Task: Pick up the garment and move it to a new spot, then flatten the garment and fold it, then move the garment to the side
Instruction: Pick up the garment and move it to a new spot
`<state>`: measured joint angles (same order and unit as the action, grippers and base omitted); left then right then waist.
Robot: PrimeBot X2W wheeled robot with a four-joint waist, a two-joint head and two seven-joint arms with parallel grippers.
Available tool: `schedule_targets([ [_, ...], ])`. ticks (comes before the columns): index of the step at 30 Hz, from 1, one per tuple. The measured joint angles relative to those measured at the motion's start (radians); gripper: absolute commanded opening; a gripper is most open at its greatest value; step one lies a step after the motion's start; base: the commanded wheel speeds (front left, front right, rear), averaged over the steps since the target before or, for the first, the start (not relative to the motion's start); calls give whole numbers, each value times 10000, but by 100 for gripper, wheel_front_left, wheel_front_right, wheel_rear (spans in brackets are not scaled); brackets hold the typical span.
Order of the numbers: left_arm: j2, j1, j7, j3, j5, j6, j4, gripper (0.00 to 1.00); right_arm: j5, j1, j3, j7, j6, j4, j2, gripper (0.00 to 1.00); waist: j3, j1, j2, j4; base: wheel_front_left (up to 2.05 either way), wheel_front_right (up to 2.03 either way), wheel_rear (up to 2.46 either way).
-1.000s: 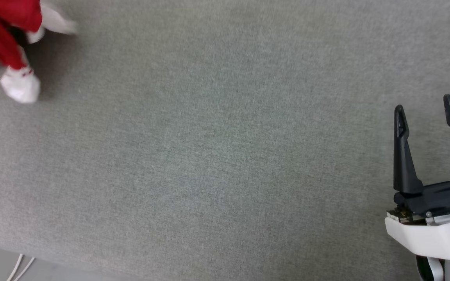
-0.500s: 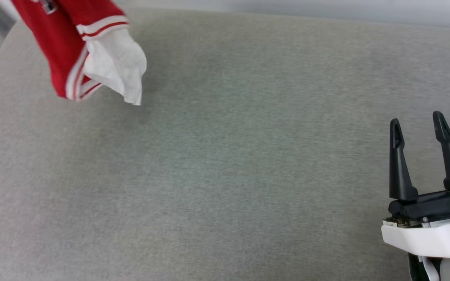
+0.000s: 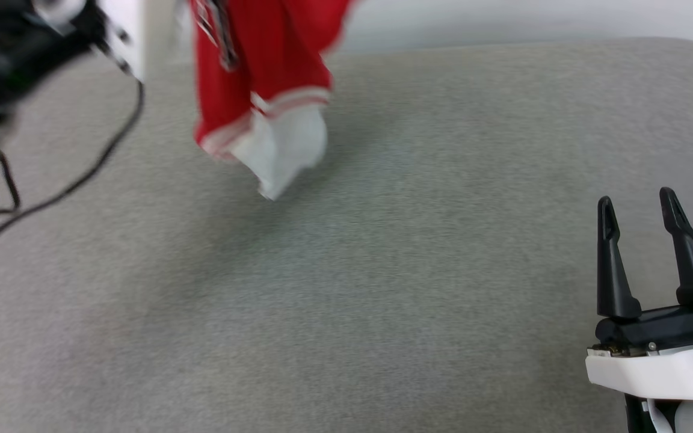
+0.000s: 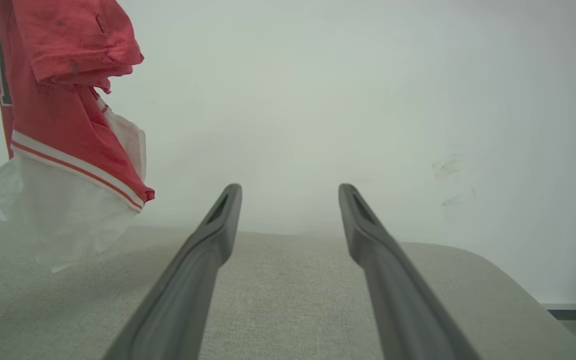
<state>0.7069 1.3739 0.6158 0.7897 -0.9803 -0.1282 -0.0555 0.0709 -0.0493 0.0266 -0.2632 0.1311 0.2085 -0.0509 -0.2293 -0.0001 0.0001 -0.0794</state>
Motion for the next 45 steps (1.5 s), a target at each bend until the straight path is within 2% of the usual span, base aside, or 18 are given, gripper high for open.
schedule_targets([
  [7, -479, -1150, -412, 995, 94, 0, 399, 0, 90, 15, 0, 0, 0, -75, -2, 100, -145, 0, 0, -742, 0, 0, 0],
  [8, -802, -1955, -575, 1758, 127, 0, 418, 0, 92, 12, 17, 0, 0, -138, 0, 100, -321, 1, 0, -866, 0, 0, 0],
  [17, -2171, -4425, -1536, 4395, 188, 4, -721, 0, 100, -112, 59, 0, 0, -257, 0, 100, -679, 1, 0, -1034, 0, 0, 0],
  [22, -2918, -5673, -1607, 4892, 217, 2, -1112, 0, 96, -115, 119, 0, 0, -324, 0, 100, -750, 1, 0, -991, 0, 0, 0],
  [26, -3164, -6182, -1342, 4899, 533, 4, -1156, 0, 90, -119, 138, 0, 0, -410, 0, 100, -741, 1, 0, -886, 0, 0, 0],
  [28, -3256, -6261, -1611, 4916, 767, 2, -1302, 0, 77, -116, 130, 0, 0, -456, 2, 100, -681, 1, 0, -827, 0, 0, 0],
  [29, -3315, -6222, -1954, 4926, 915, 0, -1471, 91, 73, -108, 136, 0, 0, -479, 0, 100, -628, 1, 0, -792, 0, 0, 0],
  [30, -3379, -6158, -2290, 4930, 1012, 0, -1605, 100, 56, -100, 134, 0, 0, -502, 0, 100, -564, 1, 0, -758, 0, 0, 0],
  [33, -3636, -5990, -3544, 4688, 1292, 8, -1887, 100, -13, 19, 144, 0, 0, -579, 2, 100, -308, 1, 0, -649, 0, 0, 0],
  [37, -3900, -5757, -5135, 4230, 2046, 479, -2134, 100, -84, 291, 199, 0, 0, -671, 0, 100, 110, 1, 0, -448, 0, 0, 0],
  [42, -3891, -5708, -6876, 3624, 2972, 1741, -2362, 100, -192, 605, 182, 0, 0, -803, 0, 100, 554, 1, 0, -46, 0, 0, 0],
  [45, -3661, -5756, -7898, 3122, 3325, 2608, -2495, 100, -207, 726, 173, 0, 0, -844, 2, 100, 761, 1, 0, 221, 0, 0, 0],
])
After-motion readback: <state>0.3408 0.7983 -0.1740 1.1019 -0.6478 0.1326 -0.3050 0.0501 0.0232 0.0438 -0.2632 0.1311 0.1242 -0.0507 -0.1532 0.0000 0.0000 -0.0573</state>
